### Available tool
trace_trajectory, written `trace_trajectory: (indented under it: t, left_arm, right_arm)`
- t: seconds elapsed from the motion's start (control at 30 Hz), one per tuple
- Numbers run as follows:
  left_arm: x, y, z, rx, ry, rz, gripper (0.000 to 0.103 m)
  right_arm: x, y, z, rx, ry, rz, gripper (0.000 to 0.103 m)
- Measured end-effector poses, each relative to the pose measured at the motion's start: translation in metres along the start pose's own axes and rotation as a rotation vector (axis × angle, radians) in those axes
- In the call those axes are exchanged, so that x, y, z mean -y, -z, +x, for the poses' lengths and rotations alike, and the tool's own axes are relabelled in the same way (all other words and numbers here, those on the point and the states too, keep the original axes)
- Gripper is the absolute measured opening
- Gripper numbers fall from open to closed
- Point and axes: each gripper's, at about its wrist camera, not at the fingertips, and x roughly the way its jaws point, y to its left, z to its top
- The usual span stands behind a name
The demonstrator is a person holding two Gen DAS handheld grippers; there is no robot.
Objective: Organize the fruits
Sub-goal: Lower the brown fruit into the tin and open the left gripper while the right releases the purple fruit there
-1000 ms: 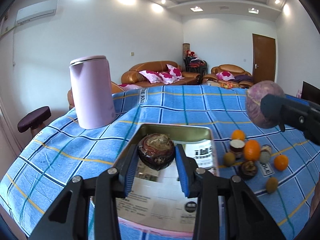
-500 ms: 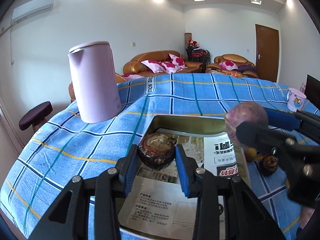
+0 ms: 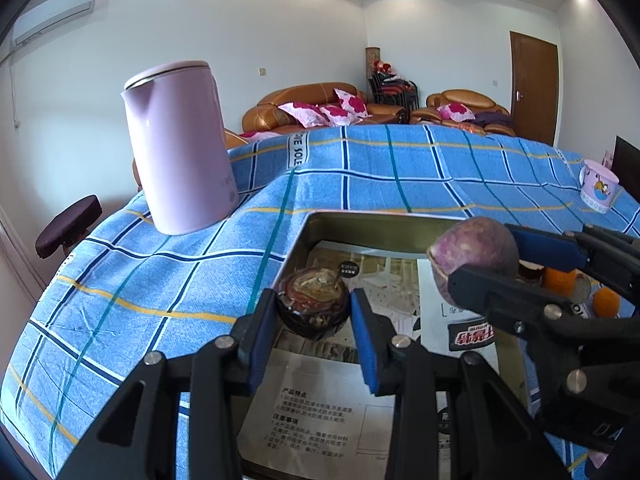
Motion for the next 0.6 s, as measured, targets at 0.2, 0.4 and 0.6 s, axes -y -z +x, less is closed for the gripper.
trace_trajectory:
  t: [0.2, 0.4, 0.6]
  left_arm:
    - [0.004, 0.000, 0.005, -0.028, -0.006, 0.019, 0.039]
    - [0.008, 0.001, 0.006, -0.037, -0.015, 0.042, 0.040]
    - [0.011, 0.001, 0.005, -0.030, -0.026, 0.063, 0.046]
  right_arm:
    - [0.003, 0.000, 0.006, -0.023, -0.010, 0.008, 0.052]
    - [0.005, 0.001, 0.011, -0.037, -0.022, 0.018, 0.052]
    - [0.006, 0.002, 0.014, -0.048, -0.040, 0.033, 0.053]
